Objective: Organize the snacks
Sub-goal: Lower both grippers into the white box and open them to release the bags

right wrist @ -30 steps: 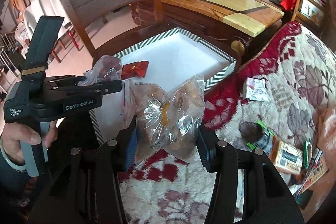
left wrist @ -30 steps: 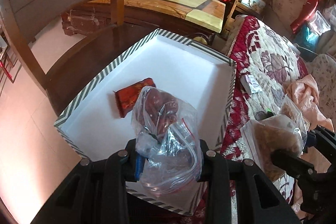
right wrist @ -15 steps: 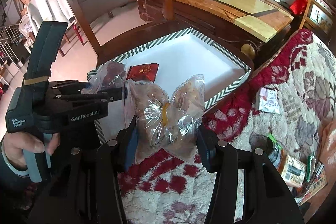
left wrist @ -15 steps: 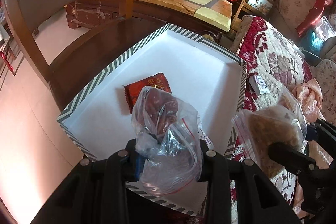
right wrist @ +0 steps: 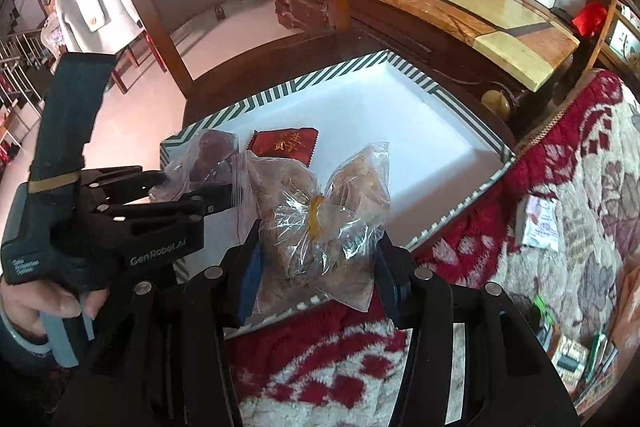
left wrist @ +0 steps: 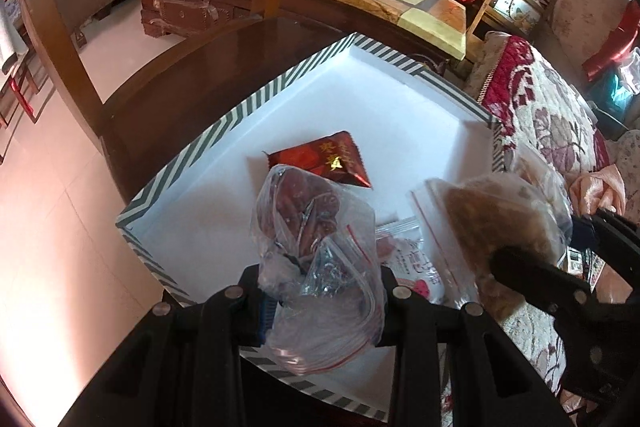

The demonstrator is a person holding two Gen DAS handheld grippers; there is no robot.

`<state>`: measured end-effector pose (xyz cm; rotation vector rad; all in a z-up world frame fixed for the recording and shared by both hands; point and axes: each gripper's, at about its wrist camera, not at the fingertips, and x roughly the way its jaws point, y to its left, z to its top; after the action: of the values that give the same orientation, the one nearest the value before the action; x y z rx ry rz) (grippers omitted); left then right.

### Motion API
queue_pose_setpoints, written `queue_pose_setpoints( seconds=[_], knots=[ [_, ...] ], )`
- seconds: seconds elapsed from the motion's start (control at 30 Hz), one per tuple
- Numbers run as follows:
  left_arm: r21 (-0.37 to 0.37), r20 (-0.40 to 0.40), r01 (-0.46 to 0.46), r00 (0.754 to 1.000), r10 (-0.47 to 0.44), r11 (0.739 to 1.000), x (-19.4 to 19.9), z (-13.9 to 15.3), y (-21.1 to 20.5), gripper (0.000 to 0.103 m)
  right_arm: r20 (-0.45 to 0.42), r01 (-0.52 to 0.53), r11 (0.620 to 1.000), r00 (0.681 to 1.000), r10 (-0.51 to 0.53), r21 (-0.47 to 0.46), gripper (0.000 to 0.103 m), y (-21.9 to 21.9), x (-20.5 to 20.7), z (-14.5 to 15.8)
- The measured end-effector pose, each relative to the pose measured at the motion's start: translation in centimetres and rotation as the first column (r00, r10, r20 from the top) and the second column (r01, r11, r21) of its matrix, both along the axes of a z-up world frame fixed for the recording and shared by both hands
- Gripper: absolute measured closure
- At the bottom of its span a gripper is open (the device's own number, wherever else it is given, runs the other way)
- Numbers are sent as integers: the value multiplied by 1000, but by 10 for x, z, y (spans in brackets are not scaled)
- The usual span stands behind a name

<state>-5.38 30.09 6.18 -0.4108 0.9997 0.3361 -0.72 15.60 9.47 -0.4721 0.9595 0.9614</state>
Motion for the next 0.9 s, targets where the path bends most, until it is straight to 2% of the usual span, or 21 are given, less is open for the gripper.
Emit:
queue_pose_setpoints(
  seconds=[0.33,0.43,0.5,0.57,0.63,0.77,0.9],
  knots=[
    [13,-55,-11,998,11,1000,8,-11,2,66,-79,-5,999,997,1,-54,54,35,23,-38],
    [-12,-68,-28,997,27,1000,7,-14,6,66,-97,7,999,995,-12,-50,52,36,24,-45],
    [-11,-80,-39,996,38,999,7,-15,8,62,-123,23,999,992,-27,-39,50,33,25,-48],
    [-5,-85,-45,995,45,999,6,-15,8,49,-128,40,999,991,-45,-35,46,29,27,-47],
    [-3,-75,-49,996,48,999,4,-13,8,40,-122,53,998,991,-54,-15,46,24,27,-40],
    [25,-53,-56,997,57,998,3,-4,4,32,-100,68,997,993,-65,26,46,11,24,-23],
    [33,-28,-56,998,57,998,1,6,-1,29,-94,94,994,992,-89,53,45,-9,21,-13]
  ],
)
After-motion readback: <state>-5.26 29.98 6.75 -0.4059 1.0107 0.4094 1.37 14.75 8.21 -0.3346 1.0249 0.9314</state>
